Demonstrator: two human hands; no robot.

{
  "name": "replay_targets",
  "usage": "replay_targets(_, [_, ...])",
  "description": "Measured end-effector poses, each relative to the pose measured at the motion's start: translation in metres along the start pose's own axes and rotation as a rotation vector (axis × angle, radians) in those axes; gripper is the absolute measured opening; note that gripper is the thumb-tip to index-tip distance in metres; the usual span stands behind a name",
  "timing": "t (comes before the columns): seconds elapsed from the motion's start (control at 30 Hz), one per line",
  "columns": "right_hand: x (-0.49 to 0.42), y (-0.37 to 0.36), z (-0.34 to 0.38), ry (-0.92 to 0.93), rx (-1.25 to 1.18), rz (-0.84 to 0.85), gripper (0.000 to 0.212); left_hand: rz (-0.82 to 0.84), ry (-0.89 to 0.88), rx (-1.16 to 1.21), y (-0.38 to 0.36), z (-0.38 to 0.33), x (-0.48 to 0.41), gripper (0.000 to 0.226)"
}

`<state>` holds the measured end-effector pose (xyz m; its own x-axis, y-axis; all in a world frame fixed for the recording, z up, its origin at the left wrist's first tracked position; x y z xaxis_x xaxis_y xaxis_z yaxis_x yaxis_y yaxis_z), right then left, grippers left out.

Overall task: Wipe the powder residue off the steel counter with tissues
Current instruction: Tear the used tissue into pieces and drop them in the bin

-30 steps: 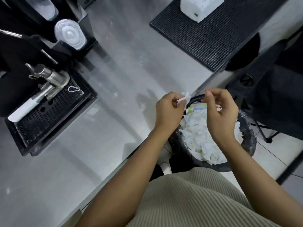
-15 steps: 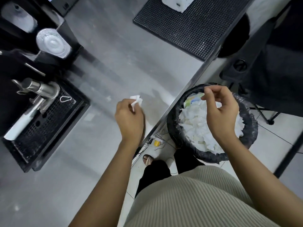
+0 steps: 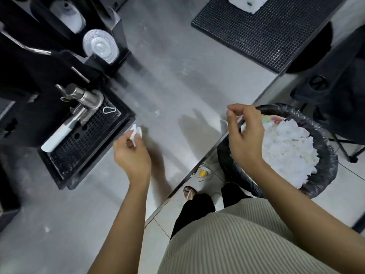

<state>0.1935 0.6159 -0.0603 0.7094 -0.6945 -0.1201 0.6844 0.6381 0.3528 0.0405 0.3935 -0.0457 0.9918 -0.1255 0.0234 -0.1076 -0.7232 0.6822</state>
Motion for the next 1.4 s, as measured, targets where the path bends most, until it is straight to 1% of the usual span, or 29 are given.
replay_targets(0.03, [-0.002, -0.008, 0.002, 0.029, 0.041, 0.017, 0.012, -0.034, 0.06, -0.042, 0.011, 0.014, -0.004, 0.018])
replay_targets(0.1, [-0.009, -0.027, 0.005, 0.071, 0.118, 0.048, 0.011, -0.01, 0.11, -0.144, 0.018, 0.03, -0.007, 0.018])
replay_targets(0.17, [-0.017, -0.044, 0.005, 0.08, 0.183, 0.06, 0.012, 0.022, 0.081, -0.208, 0.015, 0.031, -0.008, 0.016])
replay_targets(0.27, [-0.022, -0.06, 0.0, 0.079, 0.319, 0.017, 0.013, 0.051, 0.026, -0.194, 0.001, 0.016, -0.013, 0.015])
replay_targets(0.33, [-0.021, -0.064, -0.002, 0.1, 0.41, -0.043, 0.013, 0.089, -0.033, -0.192, -0.015, 0.002, -0.018, 0.015])
replay_targets(0.47, [-0.022, -0.066, -0.002, 0.098, 0.444, -0.091, 0.012, 0.154, -0.176, -0.151, -0.057, -0.033, -0.018, 0.014])
replay_targets(0.5, [-0.022, -0.065, -0.002, 0.099, 0.452, -0.096, 0.012, 0.192, -0.224, -0.136, -0.067, -0.044, -0.015, 0.014])
replay_targets(0.57, [-0.022, -0.064, -0.003, 0.098, 0.459, -0.105, 0.013, 0.325, -0.323, -0.129, -0.086, -0.062, -0.009, 0.015])
replay_targets(0.6, [-0.022, -0.064, -0.003, 0.099, 0.459, -0.111, 0.013, 0.389, -0.361, -0.121, -0.089, -0.067, -0.009, 0.015])
replay_targets(0.63, [-0.022, -0.064, -0.004, 0.103, 0.456, -0.114, 0.013, 0.42, -0.372, -0.101, -0.086, -0.069, -0.013, 0.015])
replay_targets(0.67, [-0.022, -0.064, -0.004, 0.107, 0.452, -0.114, 0.013, 0.396, -0.364, -0.079, -0.078, -0.065, -0.02, 0.015])
replay_targets(0.77, [-0.022, -0.064, -0.005, 0.116, 0.452, -0.128, 0.012, 0.156, -0.252, -0.08, -0.038, -0.038, -0.052, 0.016])
replay_targets(0.8, [-0.022, -0.064, -0.005, 0.119, 0.454, -0.127, 0.012, 0.129, -0.203, -0.106, -0.03, -0.03, -0.059, 0.017])
replay_targets(0.9, [-0.022, -0.065, -0.005, 0.12, 0.453, -0.121, 0.013, 0.178, -0.136, -0.206, -0.037, -0.025, -0.058, 0.02])
replay_targets(1.0, [-0.021, -0.065, -0.005, 0.118, 0.451, -0.118, 0.015, 0.208, -0.134, -0.169, -0.06, -0.044, -0.049, 0.024])
replay_targets(1.07, [-0.021, -0.065, -0.005, 0.116, 0.443, -0.111, 0.015, 0.292, -0.209, -0.171, -0.077, -0.061, -0.039, 0.024])
replay_targets(1.17, [-0.021, -0.065, -0.004, 0.089, 0.411, -0.119, 0.015, 0.534, -0.396, -0.125, -0.1, -0.087, -0.022, 0.024])
replay_targets(1.2, [-0.021, -0.065, -0.003, 0.081, 0.392, -0.119, 0.015, 0.608, -0.409, -0.093, -0.101, -0.089, -0.019, 0.022])
replay_targets(1.23, [-0.02, -0.064, -0.002, 0.072, 0.358, -0.11, 0.015, 0.641, -0.398, -0.058, -0.096, -0.087, -0.02, 0.019])
replay_targets(1.27, [-0.02, -0.062, -0.003, 0.06, 0.304, -0.093, 0.014, 0.617, -0.372, -0.032, -0.086, -0.08, -0.022, 0.016])
replay_targets(1.3, [-0.019, -0.06, -0.004, 0.038, 0.23, -0.071, 0.015, 0.543, -0.333, -0.02, -0.069, -0.068, -0.024, 0.015])
replay_targets(1.37, [-0.021, -0.053, -0.005, -0.032, 0.034, -0.031, 0.014, 0.323, -0.216, -0.057, -0.027, -0.035, -0.024, 0.016])
replay_targets(1.4, [-0.023, -0.048, -0.005, -0.066, -0.059, -0.026, 0.012, 0.227, -0.129, -0.095, -0.005, -0.015, -0.02, 0.017])
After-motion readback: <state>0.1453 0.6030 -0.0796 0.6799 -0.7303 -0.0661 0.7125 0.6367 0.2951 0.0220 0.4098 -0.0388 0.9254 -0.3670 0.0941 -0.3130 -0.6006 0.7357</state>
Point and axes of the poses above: each hand's wrist, its own x-axis away from the middle knuckle, its own y-axis out of the back of the hand, z = x × y, the point moved 3 cm from there along -x, towards the middle knuckle, and after that the axes turned 15 degrees about z, right-handed, at the moved point
